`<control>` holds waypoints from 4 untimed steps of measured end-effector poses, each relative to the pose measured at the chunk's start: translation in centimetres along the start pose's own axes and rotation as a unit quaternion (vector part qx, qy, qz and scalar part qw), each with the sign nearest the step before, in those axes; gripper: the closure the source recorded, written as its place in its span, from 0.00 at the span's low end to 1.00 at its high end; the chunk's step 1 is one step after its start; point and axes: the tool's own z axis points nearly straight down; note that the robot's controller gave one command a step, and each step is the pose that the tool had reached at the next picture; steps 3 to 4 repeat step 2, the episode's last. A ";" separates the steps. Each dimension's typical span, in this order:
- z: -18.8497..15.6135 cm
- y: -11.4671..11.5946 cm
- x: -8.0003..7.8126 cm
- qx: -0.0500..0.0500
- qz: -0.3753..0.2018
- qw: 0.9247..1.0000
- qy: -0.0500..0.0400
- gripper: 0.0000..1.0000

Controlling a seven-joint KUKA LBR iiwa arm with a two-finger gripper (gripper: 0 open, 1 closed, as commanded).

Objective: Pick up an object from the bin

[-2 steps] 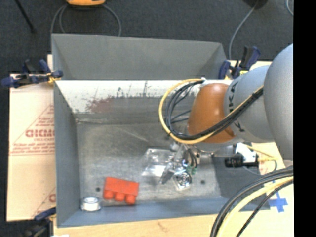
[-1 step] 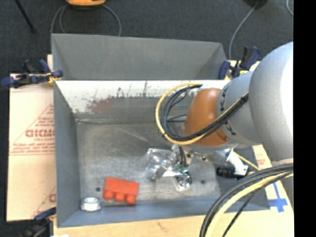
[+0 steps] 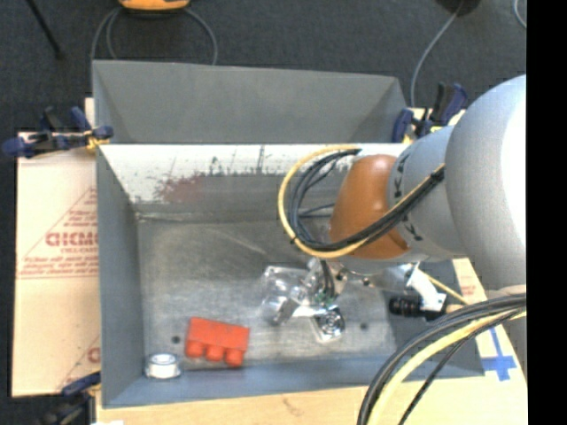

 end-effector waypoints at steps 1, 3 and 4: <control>-0.1 0.0 -0.2 0.000 0.000 1.000 -0.003 1.00; -12.2 0.1 -0.5 0.001 -0.003 1.000 0.000 1.00; -12.2 0.1 -0.5 0.001 -0.003 1.000 0.000 1.00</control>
Offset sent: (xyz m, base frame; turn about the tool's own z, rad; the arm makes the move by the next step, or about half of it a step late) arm 0.0000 0.0000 0.0000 0.0000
